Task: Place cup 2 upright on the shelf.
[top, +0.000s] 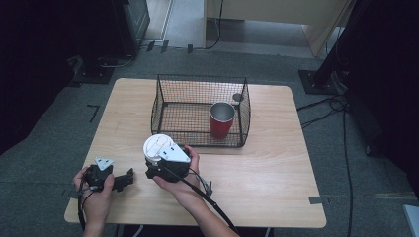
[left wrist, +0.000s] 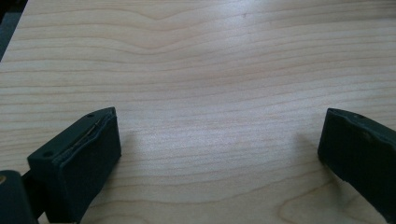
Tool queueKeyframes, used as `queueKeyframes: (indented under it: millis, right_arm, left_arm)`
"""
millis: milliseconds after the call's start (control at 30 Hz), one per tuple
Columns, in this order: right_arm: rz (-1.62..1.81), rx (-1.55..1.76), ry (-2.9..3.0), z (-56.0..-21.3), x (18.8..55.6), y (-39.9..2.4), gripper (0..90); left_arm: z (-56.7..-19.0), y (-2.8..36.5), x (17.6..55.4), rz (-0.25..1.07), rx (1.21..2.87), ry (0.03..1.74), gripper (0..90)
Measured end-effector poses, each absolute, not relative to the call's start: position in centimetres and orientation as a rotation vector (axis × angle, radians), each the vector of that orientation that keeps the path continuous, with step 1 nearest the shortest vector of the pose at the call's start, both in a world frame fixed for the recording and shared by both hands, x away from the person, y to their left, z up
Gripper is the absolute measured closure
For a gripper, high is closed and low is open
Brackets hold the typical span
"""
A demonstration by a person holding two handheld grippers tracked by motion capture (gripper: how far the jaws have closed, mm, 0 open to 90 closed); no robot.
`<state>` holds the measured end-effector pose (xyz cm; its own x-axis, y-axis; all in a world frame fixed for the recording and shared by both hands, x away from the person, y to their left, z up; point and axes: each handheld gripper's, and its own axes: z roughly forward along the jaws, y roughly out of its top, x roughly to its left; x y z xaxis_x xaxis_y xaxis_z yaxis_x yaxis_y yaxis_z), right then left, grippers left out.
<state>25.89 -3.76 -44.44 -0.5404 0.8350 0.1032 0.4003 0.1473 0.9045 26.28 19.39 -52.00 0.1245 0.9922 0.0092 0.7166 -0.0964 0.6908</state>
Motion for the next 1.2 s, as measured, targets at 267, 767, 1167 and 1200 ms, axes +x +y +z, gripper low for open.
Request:
queueKeyframes:
  millis: [267,767,1167,1200]
  right_arm:
    - [1.394,1.163,1.995,-43.5,25.6,-4.2,16.3]
    - [1.422,1.107,1.956,-41.1,25.2,-4.8,16.4]
    - [1.442,1.106,1.905,-39.4,25.5,-5.4,16.4]
    - [1.442,1.099,1.903,-39.2,25.6,-5.4,16.4]
  left_arm:
    - [-52.0,19.4,26.3,0.670,1.873,1.646,0.1]
    - [-52.0,19.4,26.3,0.670,1.873,1.646,0.1]
    - [-52.0,19.4,26.3,0.670,1.873,1.646,0.1]
    - [-52.0,19.4,26.3,0.670,1.874,1.646,0.1]
